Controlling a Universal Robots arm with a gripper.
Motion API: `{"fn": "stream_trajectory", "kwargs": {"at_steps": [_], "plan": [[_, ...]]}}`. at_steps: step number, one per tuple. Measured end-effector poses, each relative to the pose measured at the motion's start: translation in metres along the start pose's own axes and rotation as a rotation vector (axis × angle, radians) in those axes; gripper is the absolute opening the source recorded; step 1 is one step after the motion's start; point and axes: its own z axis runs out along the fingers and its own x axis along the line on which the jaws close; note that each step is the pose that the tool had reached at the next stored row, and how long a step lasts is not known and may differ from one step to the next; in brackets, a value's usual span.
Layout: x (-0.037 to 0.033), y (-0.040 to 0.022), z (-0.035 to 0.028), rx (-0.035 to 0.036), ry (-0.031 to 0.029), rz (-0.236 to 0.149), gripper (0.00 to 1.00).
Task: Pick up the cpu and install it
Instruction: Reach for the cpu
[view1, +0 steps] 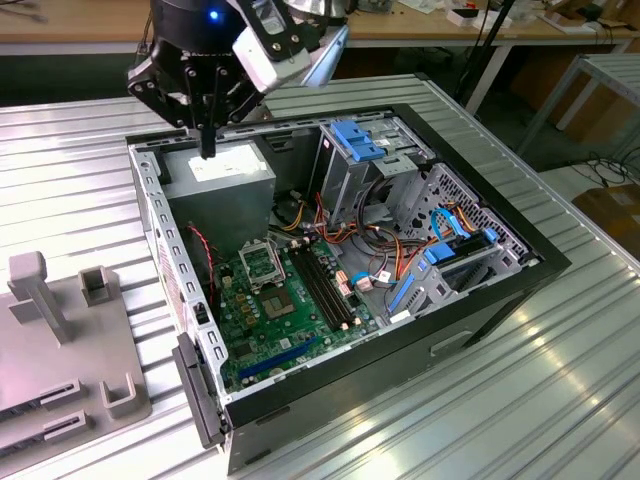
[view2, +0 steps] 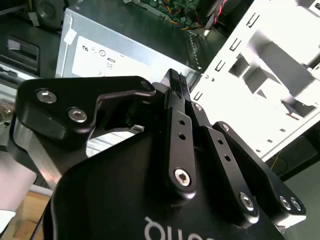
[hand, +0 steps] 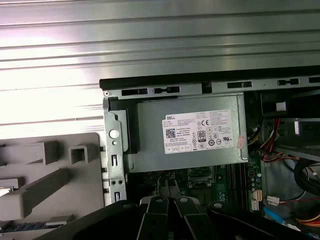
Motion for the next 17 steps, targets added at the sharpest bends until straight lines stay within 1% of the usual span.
{"fn": "stream_trajectory", "kwargs": {"at_steps": [1,3,5,6,7,8,10,11,12,17], "plan": [[0.003,-0.0002,-0.0001,0.0,0.0,0.0,0.11],[0.004,-0.0003,-0.0001,0.0,0.0,0.0,0.11],[0.0083,-0.0006,-0.0002,0.0,0.0,0.0,0.11],[0.0122,-0.0009,-0.0004,0.0001,0.0,0.0,0.11],[0.0201,-0.0015,-0.0005,0.0,-0.0001,0.0,0.11],[0.0295,-0.0022,-0.0007,0.0,-0.0001,0.0,0.11],[0.0354,-0.0026,-0.0009,0.0,0.0,0.0,0.11],[0.0404,-0.003,-0.001,0.0,-0.0001,0.0,0.11],[0.0438,-0.0033,-0.0011,0.0,-0.0001,0.0,0.11],[0.0548,-0.0041,-0.0014,-0.0001,-0.0001,0.0,0.11]]}}
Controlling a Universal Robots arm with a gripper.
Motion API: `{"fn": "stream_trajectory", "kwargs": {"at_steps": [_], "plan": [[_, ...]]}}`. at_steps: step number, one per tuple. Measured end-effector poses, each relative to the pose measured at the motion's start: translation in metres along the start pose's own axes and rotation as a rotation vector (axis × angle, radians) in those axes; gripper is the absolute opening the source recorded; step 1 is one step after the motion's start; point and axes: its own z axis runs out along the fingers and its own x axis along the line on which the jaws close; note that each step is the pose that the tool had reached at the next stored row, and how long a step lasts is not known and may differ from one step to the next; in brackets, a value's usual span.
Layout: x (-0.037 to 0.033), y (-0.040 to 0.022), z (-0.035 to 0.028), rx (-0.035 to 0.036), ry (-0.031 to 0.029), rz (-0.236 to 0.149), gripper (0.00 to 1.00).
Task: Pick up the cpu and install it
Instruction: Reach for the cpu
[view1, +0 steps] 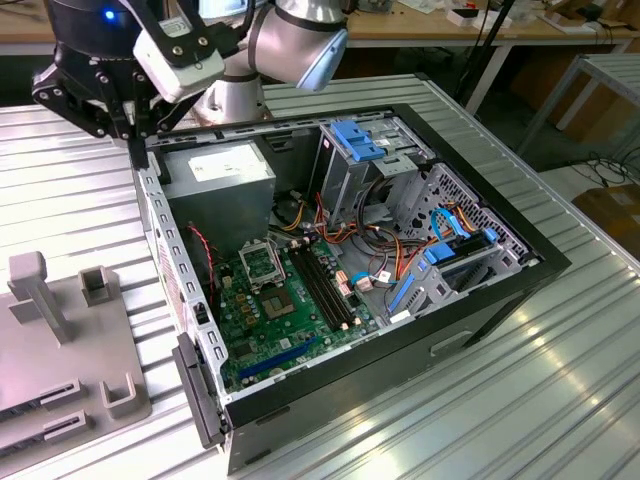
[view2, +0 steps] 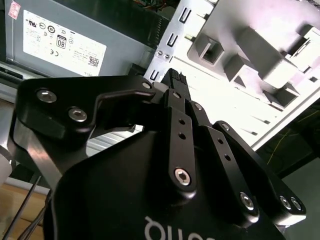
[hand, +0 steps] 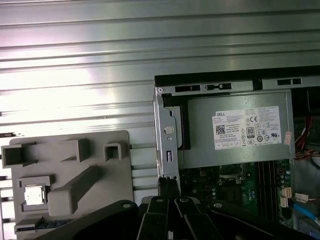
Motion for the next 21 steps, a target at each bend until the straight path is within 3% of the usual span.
{"fn": "stream_trajectory", "kwargs": {"at_steps": [9,21], "plan": [[0.0218,-0.0016,-0.0004,0.0001,0.0,0.0,0.11],[0.0424,-0.0032,-0.0005,0.0,0.0,0.0,0.11]]}}
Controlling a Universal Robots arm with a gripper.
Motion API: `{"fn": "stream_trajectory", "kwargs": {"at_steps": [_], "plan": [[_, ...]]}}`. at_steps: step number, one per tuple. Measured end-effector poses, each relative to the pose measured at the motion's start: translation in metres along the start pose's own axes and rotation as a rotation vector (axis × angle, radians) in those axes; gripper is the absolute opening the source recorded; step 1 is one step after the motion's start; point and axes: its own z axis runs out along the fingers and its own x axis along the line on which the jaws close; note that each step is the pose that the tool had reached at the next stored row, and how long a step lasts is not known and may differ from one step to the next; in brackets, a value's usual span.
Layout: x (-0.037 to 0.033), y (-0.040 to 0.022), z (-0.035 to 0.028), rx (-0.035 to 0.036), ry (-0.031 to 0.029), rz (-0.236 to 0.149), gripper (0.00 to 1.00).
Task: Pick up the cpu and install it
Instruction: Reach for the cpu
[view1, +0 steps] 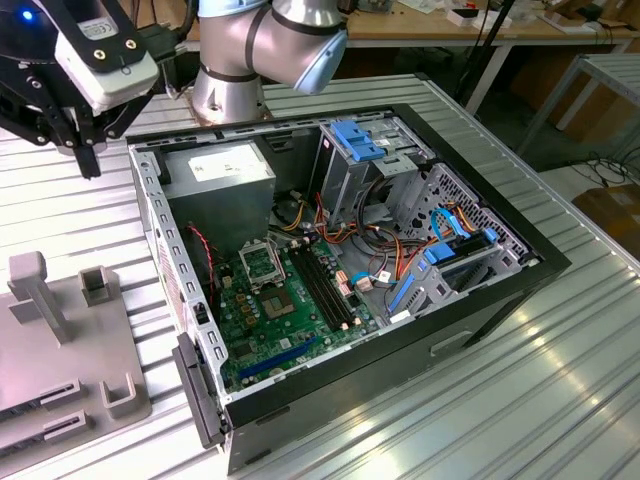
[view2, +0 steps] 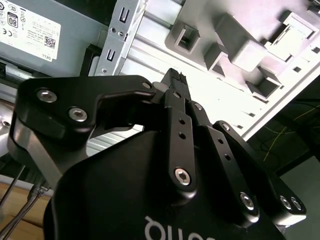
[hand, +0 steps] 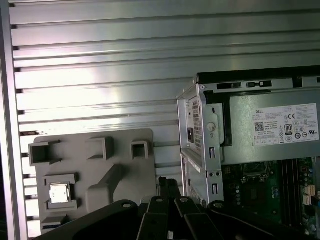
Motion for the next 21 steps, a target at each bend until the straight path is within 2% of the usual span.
{"fn": "stream_trajectory", "kwargs": {"at_steps": [8,16,21], "plan": [[0.0135,-0.001,-0.0002,0.0,0.0,0.0,0.11],[0.0162,-0.0012,-0.0002,0.0,0.0001,0.0,0.11],[0.0373,-0.0028,-0.0001,0.0,0.0,0.0,0.11]]}}
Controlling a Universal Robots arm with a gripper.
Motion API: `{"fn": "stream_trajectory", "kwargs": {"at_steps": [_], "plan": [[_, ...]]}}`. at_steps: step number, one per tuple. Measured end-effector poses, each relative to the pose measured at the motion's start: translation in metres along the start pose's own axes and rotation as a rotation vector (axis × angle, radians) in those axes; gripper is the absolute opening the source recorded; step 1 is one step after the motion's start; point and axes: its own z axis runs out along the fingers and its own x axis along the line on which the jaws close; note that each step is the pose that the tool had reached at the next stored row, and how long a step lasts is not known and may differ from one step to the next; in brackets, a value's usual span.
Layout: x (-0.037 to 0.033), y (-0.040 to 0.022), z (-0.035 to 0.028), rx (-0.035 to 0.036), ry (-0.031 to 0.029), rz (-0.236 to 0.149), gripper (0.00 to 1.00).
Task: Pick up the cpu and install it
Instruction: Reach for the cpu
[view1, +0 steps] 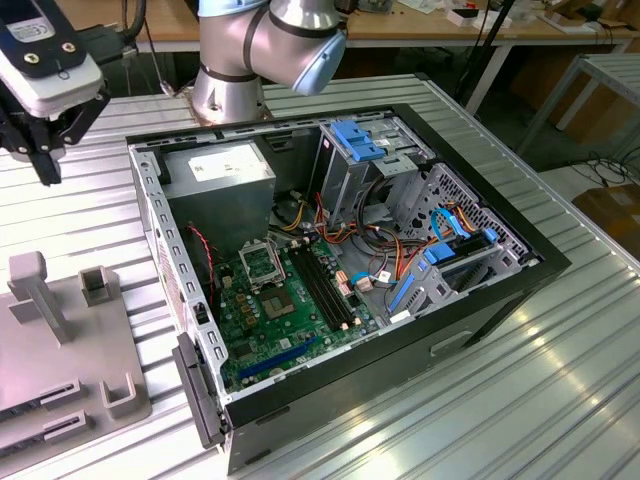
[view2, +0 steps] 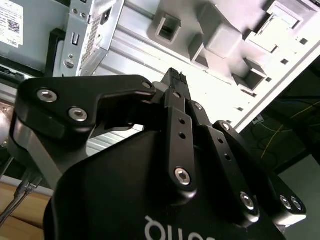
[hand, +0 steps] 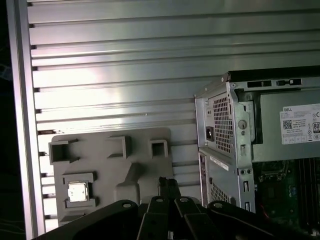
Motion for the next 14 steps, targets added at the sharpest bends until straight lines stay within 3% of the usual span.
{"fn": "stream_trajectory", "kwargs": {"at_steps": [8,14], "plan": [[0.0316,-0.0024,0.0009,-0.0001,0.0008,0.0,0.11],[0.0483,-0.0037,0.0019,0.0002,0.0037,0.0,0.11]]}}
